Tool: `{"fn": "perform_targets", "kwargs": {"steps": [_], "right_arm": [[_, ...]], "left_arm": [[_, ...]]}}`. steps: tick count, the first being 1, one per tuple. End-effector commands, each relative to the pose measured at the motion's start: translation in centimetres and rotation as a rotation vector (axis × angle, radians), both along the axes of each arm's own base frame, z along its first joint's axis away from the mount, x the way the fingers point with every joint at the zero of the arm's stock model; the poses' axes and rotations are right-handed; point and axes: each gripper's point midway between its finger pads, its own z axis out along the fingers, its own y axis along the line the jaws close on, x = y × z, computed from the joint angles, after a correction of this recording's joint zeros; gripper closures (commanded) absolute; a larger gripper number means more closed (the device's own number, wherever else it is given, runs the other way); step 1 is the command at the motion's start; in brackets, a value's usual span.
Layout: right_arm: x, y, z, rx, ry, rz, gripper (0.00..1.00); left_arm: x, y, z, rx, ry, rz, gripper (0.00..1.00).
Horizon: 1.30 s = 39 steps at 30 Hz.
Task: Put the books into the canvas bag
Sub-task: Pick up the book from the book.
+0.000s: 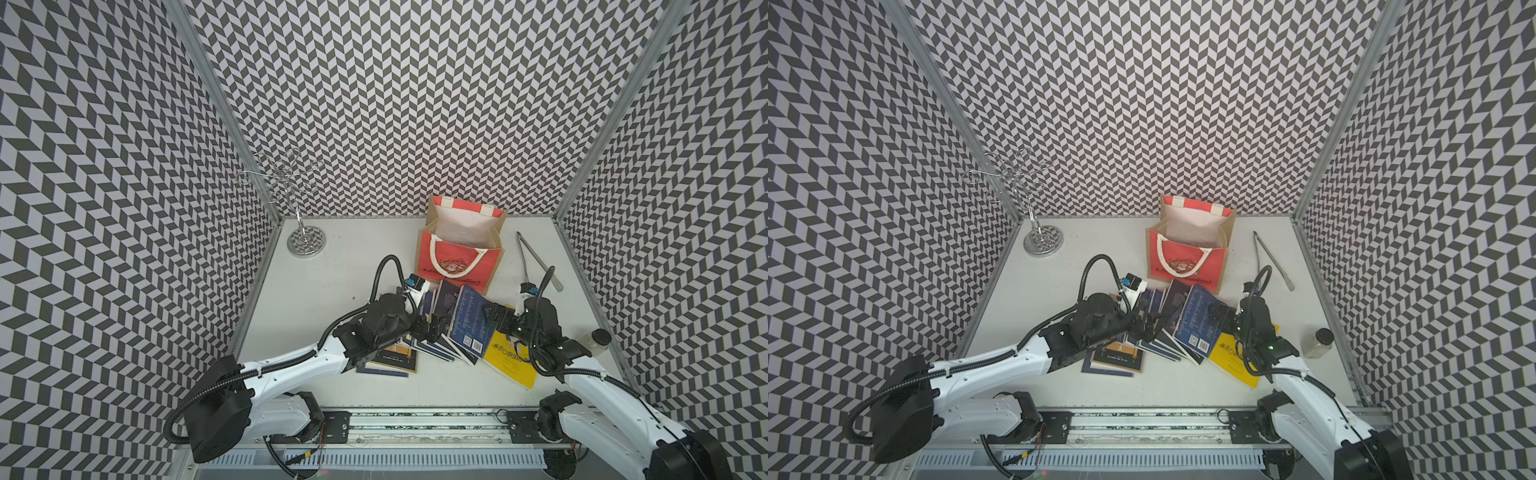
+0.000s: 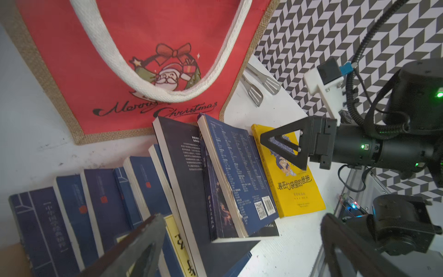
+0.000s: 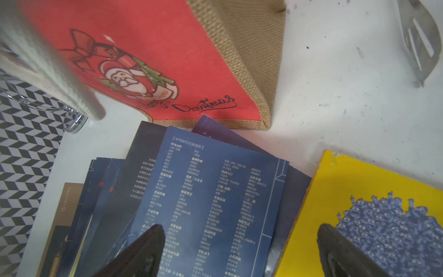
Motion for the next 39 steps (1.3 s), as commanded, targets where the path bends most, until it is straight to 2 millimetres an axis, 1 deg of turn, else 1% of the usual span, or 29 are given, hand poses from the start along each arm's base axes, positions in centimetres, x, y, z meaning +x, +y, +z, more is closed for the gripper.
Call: {"fn": "perform_targets", "kwargs": {"steps": [1, 3, 6, 9, 13, 14, 17, 19, 21, 23, 25, 28, 31, 34, 39], "right_arm": [[1.0, 1.9, 1.3, 0.076, -0.078, 0.11, 0.0], [1.2, 2.6, 0.9, 0.081, -0.063, 0.15, 0.0], [1.5, 3.0, 0.0, 0.048, -0.011, 0.196, 0.0], [1.6, 2.6, -1.9, 0.013, 0.065, 0.184, 0.01], [1.2, 1.8, -4.5, -0.013, 0.159, 0.141, 0.01], [1.1, 1.9, -4.9, -0.01, 0.171, 0.138, 0.01], [1.3, 1.9, -5.3, -0.012, 0.19, 0.134, 0.01], [1.5, 2.3, -5.1, -0.003, 0.187, 0.152, 0.01], [1.5, 3.3, -4.6, 0.038, 0.164, 0.204, 0.01], [1.3, 4.9, -3.4, 0.105, 0.112, 0.286, 0.01], [0.8, 6.0, -2.1, 0.157, 0.047, 0.347, 0.01], [0.2, 6.7, -0.3, 0.185, -0.025, 0.4, 0.01], [-0.6, 7.2, 0.9, 0.194, -0.074, 0.445, 0.01], [-1.2, 7.6, 0.7, 0.192, -0.062, 0.457, 0.0], [-1.6, 7.1, -1.3, 0.163, -0.006, 0.431, 0.0]], "left_arm": [[1.1, -0.8, 2.6, -0.042, -0.059, 0.005, 0.01], [1.4, -1.0, 2.7, -0.044, -0.059, 0.007, 0.01], [2.0, -1.0, 2.8, -0.039, -0.053, 0.017, 0.01], [2.5, -0.7, 2.9, -0.036, -0.051, 0.031, 0.01], [3.1, 0.0, 3.0, -0.041, -0.057, 0.056, 0.01], [3.2, 0.3, 3.0, -0.041, -0.057, 0.063, 0.01], [3.5, 1.2, 2.8, -0.05, -0.055, 0.086, 0.01], [3.7, 1.7, 2.6, -0.05, -0.052, 0.098, 0.01], [3.9, 2.2, 2.5, -0.049, -0.051, 0.109, 0.01], [4.0, 2.7, 2.6, -0.051, -0.053, 0.117, 0.01], [4.1, 3.1, 2.5, -0.05, -0.051, 0.121, 0.01], [3.7, 3.3, 2.0, -0.042, -0.045, 0.109, 0.01], [2.9, 2.9, 0.8, -0.032, -0.021, 0.059, 0.01], [1.7, 2.3, -1.1, -0.032, 0.034, -0.002, 0.01], [-1.0, 1.3, -3.9, -0.073, 0.142, -0.093, 0.01]]}}
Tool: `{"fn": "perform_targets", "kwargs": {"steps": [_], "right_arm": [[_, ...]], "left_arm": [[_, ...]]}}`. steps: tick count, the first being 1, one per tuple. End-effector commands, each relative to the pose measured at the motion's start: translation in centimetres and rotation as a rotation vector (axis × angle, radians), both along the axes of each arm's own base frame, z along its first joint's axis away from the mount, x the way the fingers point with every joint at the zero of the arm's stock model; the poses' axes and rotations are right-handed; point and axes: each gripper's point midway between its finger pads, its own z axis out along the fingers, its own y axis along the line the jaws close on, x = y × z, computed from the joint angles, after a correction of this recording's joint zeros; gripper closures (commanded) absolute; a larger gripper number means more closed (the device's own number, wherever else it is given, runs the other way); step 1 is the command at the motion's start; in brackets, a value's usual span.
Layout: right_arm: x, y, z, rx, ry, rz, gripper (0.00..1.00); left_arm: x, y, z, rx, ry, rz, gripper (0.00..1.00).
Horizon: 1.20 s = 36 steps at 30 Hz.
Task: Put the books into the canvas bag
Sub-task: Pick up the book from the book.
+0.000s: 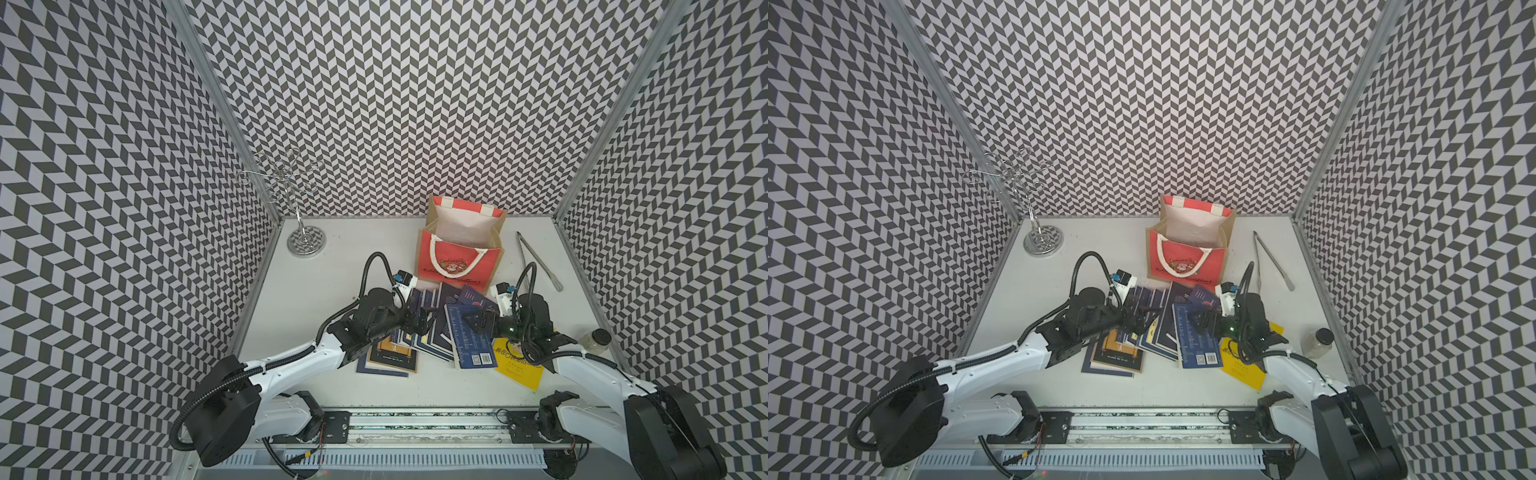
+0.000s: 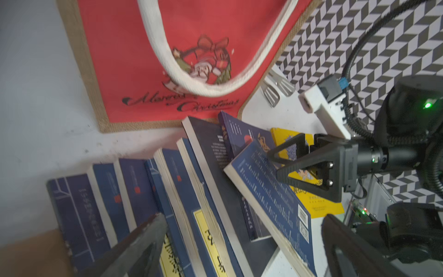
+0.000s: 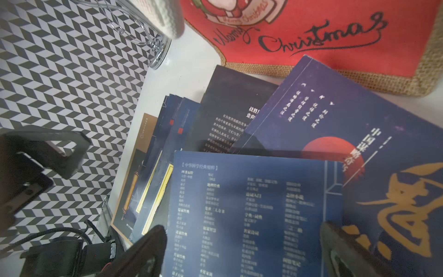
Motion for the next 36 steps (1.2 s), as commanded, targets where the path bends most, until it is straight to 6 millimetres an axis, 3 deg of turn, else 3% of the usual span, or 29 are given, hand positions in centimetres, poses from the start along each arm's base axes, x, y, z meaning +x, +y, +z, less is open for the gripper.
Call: {"fn": "perform_targets", "kwargs": {"steps": [1, 12, 22, 29, 36], "right_arm": [[-0.3, 0.0, -0.9, -0.015, -0.002, 0.006, 0.01], [0.3, -0.9, -1.9, -0.065, 0.038, -0.059, 0.0], [1.0, -1.7, -3.3, -0.104, 0.106, -0.119, 0.0], [0.6, -1.9, -3.1, -0.106, 0.114, -0.122, 0.0], [0.0, -2.1, -3.3, -0.102, 0.124, -0.132, 0.0]], "left_arm": [[-2.5, -1.7, -0.4, -0.076, 0.062, -0.1, 0.02], [-8.0, -5.4, -0.8, -0.167, 0.188, -0.235, 0.06], [-9.2, -7.4, -5.6, -0.004, 0.311, -0.298, 0.08], [-9.2, -8.8, -6.1, 0.013, 0.328, -0.316, 0.09], [-9.0, -10.2, -8.3, 0.065, 0.391, -0.312, 0.16]]}}
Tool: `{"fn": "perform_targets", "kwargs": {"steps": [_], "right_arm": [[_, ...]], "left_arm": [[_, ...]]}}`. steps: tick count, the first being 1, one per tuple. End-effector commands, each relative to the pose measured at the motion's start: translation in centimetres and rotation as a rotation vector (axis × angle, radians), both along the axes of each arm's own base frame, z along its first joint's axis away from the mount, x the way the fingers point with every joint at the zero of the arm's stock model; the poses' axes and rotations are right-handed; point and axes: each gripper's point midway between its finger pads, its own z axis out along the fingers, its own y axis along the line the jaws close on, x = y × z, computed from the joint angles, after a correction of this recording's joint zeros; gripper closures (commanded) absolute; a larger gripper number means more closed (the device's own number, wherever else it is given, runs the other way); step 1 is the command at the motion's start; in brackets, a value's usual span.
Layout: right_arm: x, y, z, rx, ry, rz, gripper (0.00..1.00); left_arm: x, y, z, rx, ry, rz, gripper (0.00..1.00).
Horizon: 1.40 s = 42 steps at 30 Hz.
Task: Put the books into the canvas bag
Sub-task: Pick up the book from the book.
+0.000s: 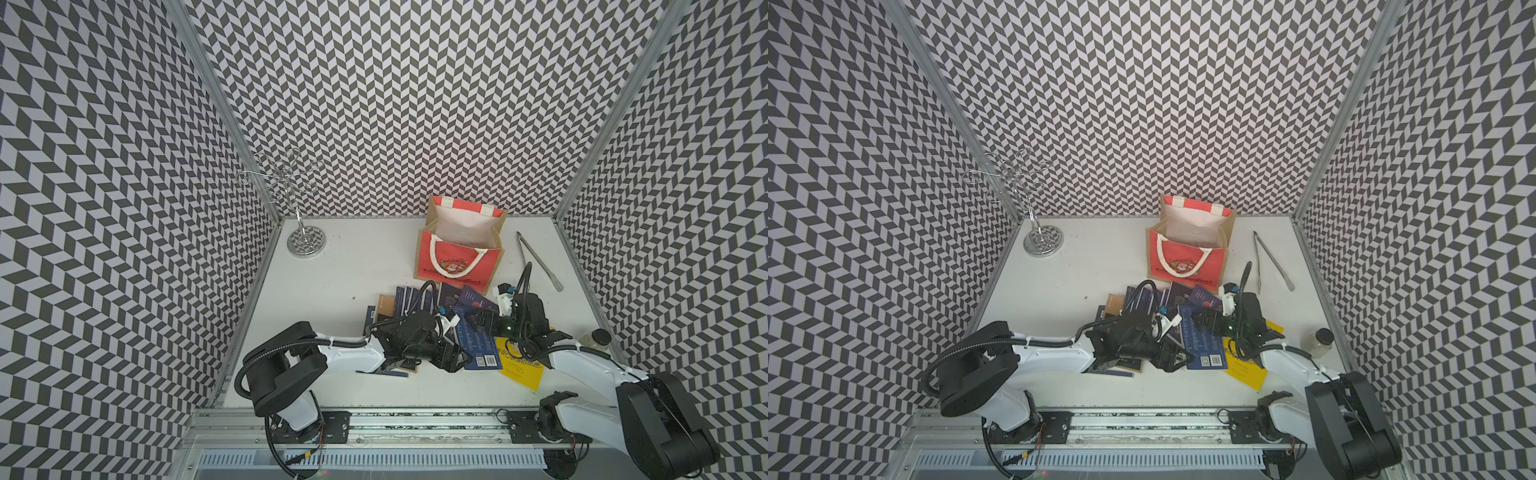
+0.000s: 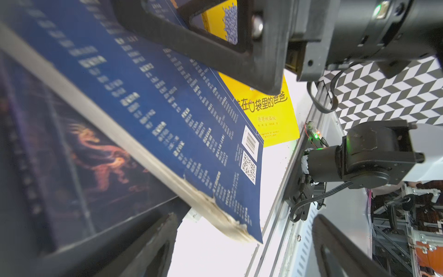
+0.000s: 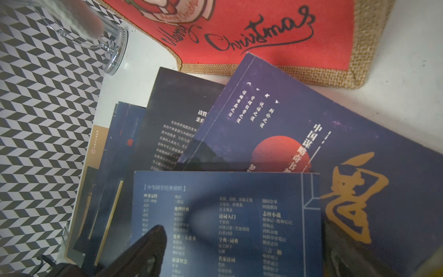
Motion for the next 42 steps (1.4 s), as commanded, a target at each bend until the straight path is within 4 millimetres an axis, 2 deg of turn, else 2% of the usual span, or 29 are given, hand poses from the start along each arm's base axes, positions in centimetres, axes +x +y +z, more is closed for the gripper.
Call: {"fn": "perform_targets", "kwargs": {"steps": [1, 6, 10, 17, 26, 28, 31, 34, 39, 42], "right_arm": [[-1.2, -0.3, -1.2, -0.007, 0.059, -0.015, 0.0], [-1.3, 0.0, -1.3, -0.001, 0.064, 0.004, 0.0], [-1.3, 0.3, -1.0, 0.011, 0.052, 0.022, 0.0], [-1.7, 0.6, -0.8, 0.026, 0.046, 0.048, 0.0], [-2.1, 0.9, -0.4, 0.044, 0.033, 0.068, 0.01], [-2.2, 0.9, -0.3, 0.048, 0.031, 0.071, 0.01], [-2.3, 1.0, -0.2, 0.051, 0.025, 0.074, 0.01], [-2.3, 1.0, 0.0, 0.054, 0.015, 0.078, 0.0], [-2.1, 1.1, 1.5, 0.062, -0.051, 0.088, 0.01], [-1.8, 1.2, 3.4, 0.081, -0.132, 0.096, 0.0]], "left_arm": [[0.0, -0.6, -1.2, 0.05, 0.039, 0.001, 0.17], [0.9, -0.4, -2.9, 0.135, 0.064, 0.056, 0.19], [1.1, -0.7, -2.4, 0.115, 0.05, 0.057, 0.25], [1.6, -1.4, -0.1, 0.05, 0.014, 0.063, 0.47], [2.4, -1.4, 0.4, 0.049, -0.01, 0.089, 0.72], [2.7, -1.2, 0.6, 0.054, -0.016, 0.101, 0.74], [3.2, -0.8, 0.8, 0.064, -0.03, 0.125, 0.84], [3.6, -0.4, 1.3, 0.08, -0.051, 0.142, 1.0], [4.2, 1.1, 2.7, 0.12, -0.103, 0.168, 1.0], [4.7, 2.9, 4.0, 0.125, -0.137, 0.193, 1.0]]}}
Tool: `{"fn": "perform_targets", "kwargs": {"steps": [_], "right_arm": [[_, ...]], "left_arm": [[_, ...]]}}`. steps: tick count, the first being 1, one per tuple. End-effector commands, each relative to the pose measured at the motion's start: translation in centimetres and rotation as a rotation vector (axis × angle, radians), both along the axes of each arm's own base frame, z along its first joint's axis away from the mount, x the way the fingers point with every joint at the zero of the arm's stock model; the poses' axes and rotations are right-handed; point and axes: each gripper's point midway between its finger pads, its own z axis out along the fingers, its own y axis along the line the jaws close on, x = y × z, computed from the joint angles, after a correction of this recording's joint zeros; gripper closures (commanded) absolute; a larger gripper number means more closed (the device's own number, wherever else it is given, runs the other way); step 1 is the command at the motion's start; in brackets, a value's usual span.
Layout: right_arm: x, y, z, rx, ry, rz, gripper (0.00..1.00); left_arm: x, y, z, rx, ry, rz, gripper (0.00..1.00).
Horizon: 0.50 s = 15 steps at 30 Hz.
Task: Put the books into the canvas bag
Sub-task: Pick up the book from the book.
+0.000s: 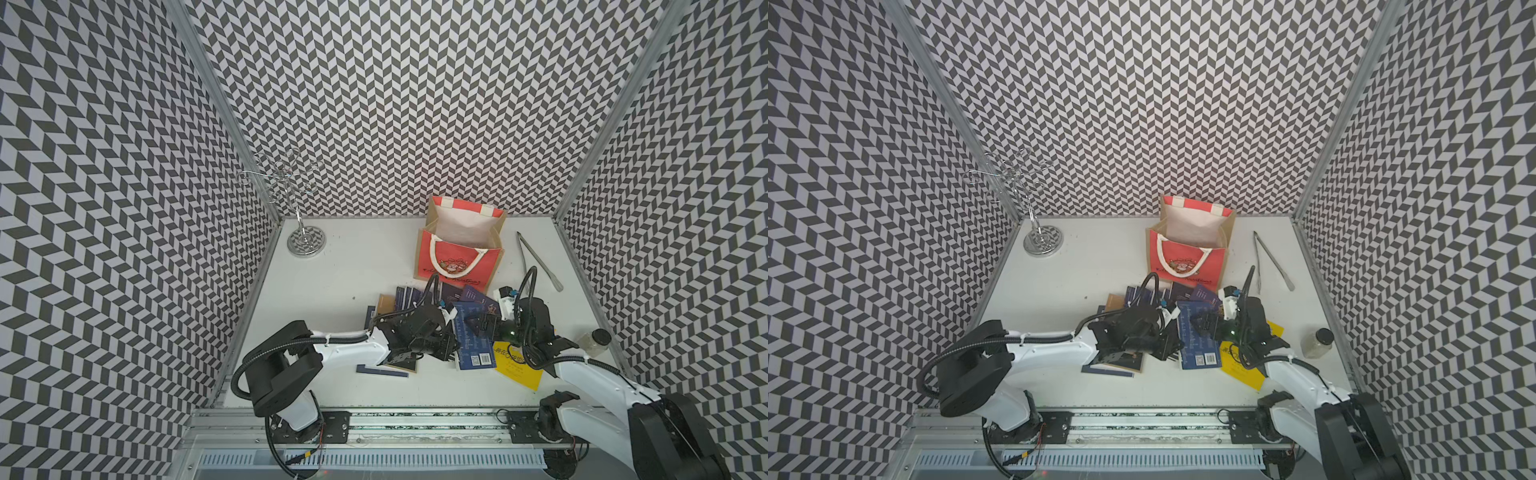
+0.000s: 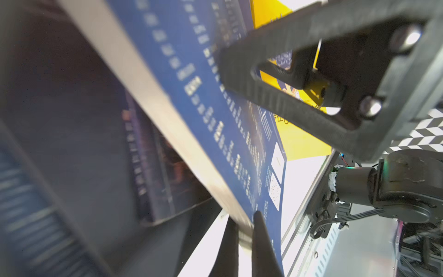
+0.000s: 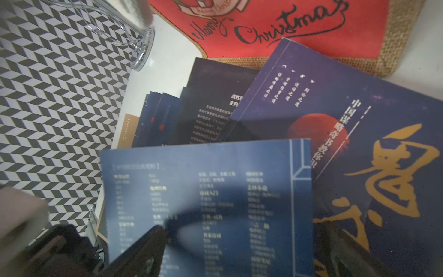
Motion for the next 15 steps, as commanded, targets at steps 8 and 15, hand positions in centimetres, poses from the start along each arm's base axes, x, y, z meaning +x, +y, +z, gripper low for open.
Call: {"fn": "perform_targets", "kwargs": {"steps": [8, 15], "right_arm": [[-1.0, 1.9, 9.7, 0.183, -0.374, 0.113, 0.01], [-2.2, 2.4, 14.1, 0.274, -0.565, 0.172, 0.01]], "left_arm": [[4.0, 8.1, 7.6, -0.084, -0.191, 0.126, 1.0], [2.2, 11.8, 14.0, -0.217, -0.449, 0.058, 1.0]]}}
